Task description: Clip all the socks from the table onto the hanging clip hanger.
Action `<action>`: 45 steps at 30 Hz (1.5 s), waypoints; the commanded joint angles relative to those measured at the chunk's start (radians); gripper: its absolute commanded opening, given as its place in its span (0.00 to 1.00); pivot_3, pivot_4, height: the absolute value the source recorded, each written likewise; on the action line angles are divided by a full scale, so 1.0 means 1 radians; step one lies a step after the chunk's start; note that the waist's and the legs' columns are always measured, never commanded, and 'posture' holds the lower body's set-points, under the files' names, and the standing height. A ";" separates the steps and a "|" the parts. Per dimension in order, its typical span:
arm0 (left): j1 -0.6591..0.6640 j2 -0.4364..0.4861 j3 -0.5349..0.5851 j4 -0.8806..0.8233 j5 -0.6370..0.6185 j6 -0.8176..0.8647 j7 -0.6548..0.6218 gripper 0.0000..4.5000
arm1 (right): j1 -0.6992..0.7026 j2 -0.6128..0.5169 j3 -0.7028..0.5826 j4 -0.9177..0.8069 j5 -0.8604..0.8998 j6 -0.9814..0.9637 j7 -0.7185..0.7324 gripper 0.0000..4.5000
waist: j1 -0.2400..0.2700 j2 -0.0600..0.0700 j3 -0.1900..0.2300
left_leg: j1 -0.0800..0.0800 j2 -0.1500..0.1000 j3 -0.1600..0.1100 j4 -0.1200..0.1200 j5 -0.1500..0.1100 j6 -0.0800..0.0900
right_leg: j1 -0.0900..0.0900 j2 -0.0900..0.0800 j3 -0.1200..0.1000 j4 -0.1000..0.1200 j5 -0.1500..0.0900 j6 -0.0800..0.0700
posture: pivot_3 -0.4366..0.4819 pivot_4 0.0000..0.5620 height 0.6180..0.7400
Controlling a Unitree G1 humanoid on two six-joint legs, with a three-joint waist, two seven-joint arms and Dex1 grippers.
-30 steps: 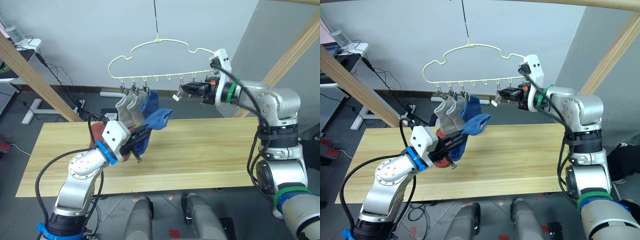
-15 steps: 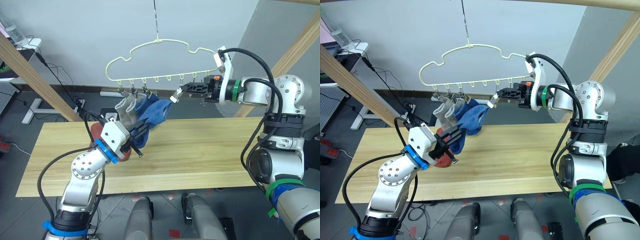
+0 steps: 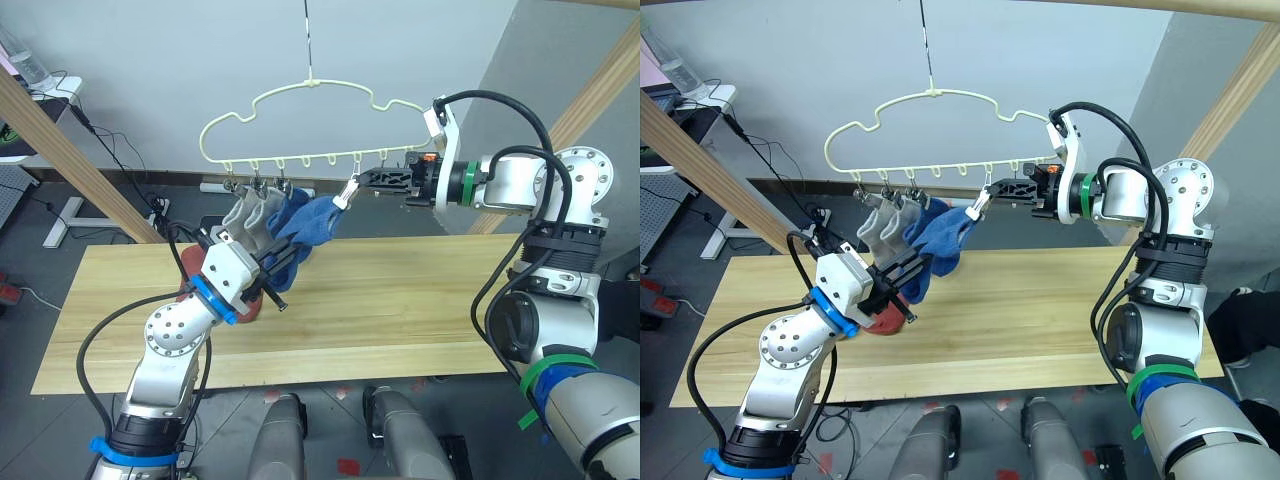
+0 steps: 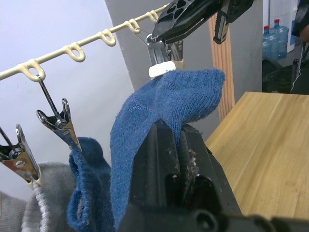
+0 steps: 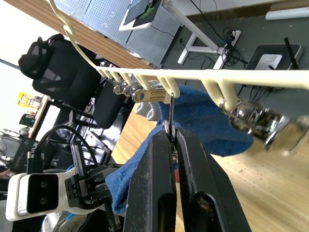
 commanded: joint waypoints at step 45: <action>0.016 -0.021 0.102 -0.128 -0.326 0.484 -0.015 0.90 | 0.454 -0.107 0.466 -0.743 -0.298 -0.535 -0.225 1.00 | -0.007 0.001 0.001 | -0.006 0.002 -0.001 0.001 0.000 0.000 | -0.006 0.002 0.000 -0.001 0.001 0.003 | 0.46 0.52 1.00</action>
